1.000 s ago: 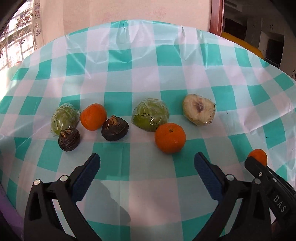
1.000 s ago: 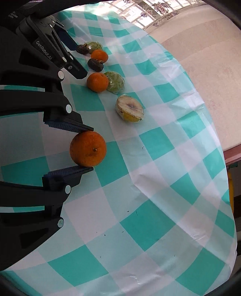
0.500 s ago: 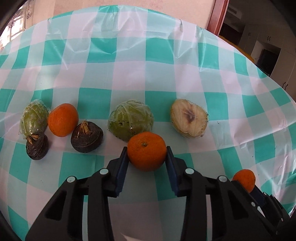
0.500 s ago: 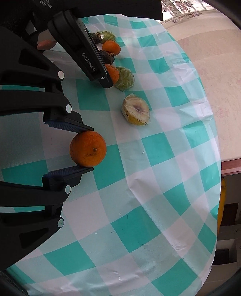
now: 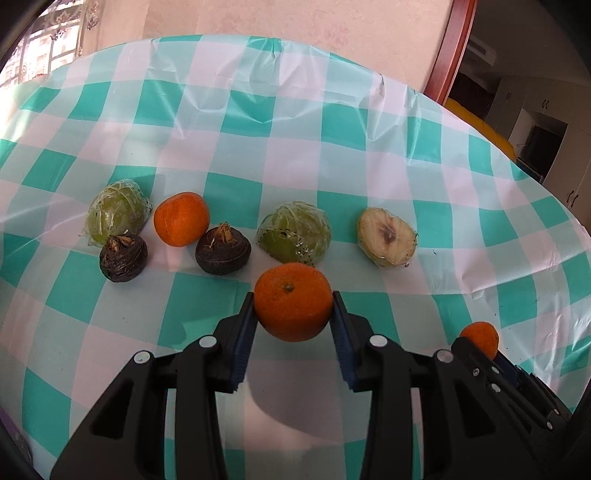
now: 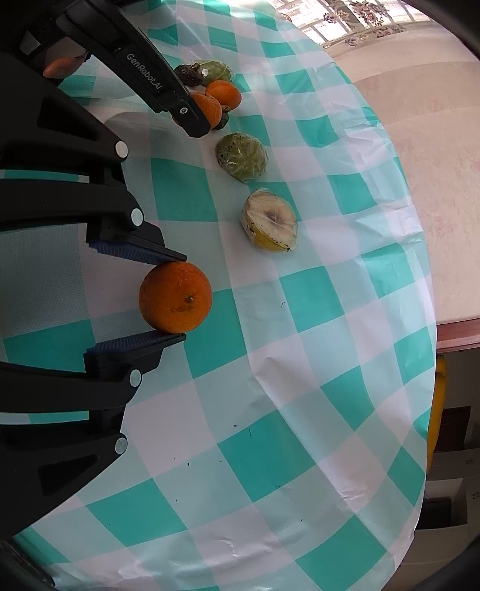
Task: Organize fruits
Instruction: 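Carry the tangerine in left tool to the box while right tool carries its tangerine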
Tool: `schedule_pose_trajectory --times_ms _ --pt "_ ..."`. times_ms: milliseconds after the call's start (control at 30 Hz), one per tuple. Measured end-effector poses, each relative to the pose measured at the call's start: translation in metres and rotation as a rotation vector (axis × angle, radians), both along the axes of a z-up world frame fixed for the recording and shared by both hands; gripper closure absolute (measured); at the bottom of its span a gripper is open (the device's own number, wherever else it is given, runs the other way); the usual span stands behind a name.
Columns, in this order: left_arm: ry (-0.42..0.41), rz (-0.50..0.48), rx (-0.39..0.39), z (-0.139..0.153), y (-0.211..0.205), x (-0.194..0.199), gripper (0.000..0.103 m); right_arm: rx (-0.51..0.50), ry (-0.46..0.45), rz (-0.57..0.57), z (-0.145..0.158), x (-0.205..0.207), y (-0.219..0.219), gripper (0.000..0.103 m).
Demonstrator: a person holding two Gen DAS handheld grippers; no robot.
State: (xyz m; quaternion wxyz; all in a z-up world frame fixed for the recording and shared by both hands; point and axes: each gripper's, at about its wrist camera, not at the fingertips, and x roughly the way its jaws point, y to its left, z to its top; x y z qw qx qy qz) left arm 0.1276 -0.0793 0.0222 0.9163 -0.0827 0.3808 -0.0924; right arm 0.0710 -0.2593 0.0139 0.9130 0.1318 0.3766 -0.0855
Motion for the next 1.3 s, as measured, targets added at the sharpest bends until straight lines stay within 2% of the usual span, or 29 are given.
schedule_pose_trajectory --times_ms 300,567,800,967,1133,1300 --pt "-0.094 0.069 0.055 0.03 0.033 -0.092 0.064 -0.028 -0.022 -0.004 0.005 -0.003 0.003 0.067" --pt "-0.184 0.126 0.123 0.054 0.077 -0.182 0.064 -0.114 -0.07 0.014 0.014 -0.015 0.018 0.067" --pt "-0.284 0.148 0.176 0.083 0.097 -0.257 0.064 -0.176 -0.11 0.005 0.022 -0.031 0.028 0.067" --pt "-0.339 0.154 0.217 0.103 0.109 -0.3 0.064 -0.103 -0.088 0.068 0.022 -0.062 0.047 0.067" --pt "-0.33 0.197 0.19 0.111 0.134 -0.324 0.064 -0.048 -0.057 0.16 0.022 -0.09 0.074 0.067" --pt "-0.328 0.269 0.172 0.119 0.165 -0.339 0.064 -0.026 -0.077 0.283 0.035 -0.114 0.109 0.067"
